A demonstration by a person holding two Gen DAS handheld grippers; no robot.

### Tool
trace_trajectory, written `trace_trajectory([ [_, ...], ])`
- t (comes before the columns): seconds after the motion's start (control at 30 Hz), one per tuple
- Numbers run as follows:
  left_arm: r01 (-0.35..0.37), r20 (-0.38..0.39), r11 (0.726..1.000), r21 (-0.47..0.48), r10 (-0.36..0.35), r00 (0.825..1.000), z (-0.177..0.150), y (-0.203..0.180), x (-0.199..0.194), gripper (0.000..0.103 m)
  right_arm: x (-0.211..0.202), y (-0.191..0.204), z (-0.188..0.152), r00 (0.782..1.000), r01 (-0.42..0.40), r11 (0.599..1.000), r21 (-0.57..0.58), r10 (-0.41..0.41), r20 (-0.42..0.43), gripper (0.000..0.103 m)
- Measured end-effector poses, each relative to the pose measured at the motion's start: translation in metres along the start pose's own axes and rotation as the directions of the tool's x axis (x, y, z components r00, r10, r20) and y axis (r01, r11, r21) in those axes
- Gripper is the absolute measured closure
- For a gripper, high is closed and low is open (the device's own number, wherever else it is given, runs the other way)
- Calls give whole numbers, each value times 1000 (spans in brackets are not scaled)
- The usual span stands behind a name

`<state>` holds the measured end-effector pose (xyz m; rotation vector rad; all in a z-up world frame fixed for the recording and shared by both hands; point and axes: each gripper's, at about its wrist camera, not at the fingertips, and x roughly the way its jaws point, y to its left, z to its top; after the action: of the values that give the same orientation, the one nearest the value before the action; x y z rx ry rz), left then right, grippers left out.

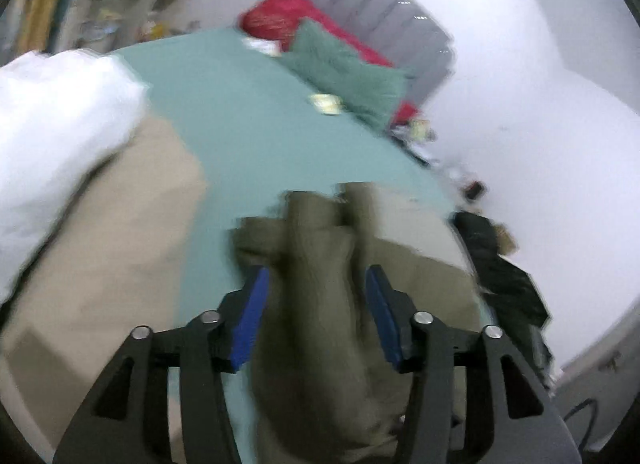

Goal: Fold large clothes

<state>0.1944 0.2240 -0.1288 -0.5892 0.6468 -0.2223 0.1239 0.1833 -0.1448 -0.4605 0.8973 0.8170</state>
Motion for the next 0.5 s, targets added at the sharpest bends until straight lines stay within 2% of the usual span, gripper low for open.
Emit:
trace_trajectory([
  [0.1, 48, -80, 995, 85, -41, 996, -5, -31, 27, 47, -21, 4, -11, 999, 5, 1000, -24, -4, 54, 8],
  [0.13, 75, -133, 992, 100, -61, 989, -9, -39, 40, 47, -28, 4, -16, 998, 4, 1000, -25, -2, 67, 8],
  [0.23, 72, -234, 987, 141, -37, 972, -22, -65, 73, 47, -56, 1, -36, 993, 10, 1000, -23, -7, 115, 8],
  [0.3, 74, -300, 985, 157, -24, 954, -28, -73, 92, 47, -74, -6, -52, 992, 17, 1000, -8, -15, 129, 9],
  [0.4, -23, -364, 978, 206, 99, 926, -39, -78, 116, 47, -102, -33, -77, 989, 20, 996, 83, -32, 147, 8],
  [0.47, -2, -406, 979, 203, 86, 910, -48, -76, 123, 47, -119, -59, -96, 987, 35, 986, 163, -60, 151, 8],
  [0.5, 14, -412, 980, 198, 70, 908, -50, -76, 125, 54, -122, -66, -99, 984, 49, 980, 195, -80, 158, 8],
])
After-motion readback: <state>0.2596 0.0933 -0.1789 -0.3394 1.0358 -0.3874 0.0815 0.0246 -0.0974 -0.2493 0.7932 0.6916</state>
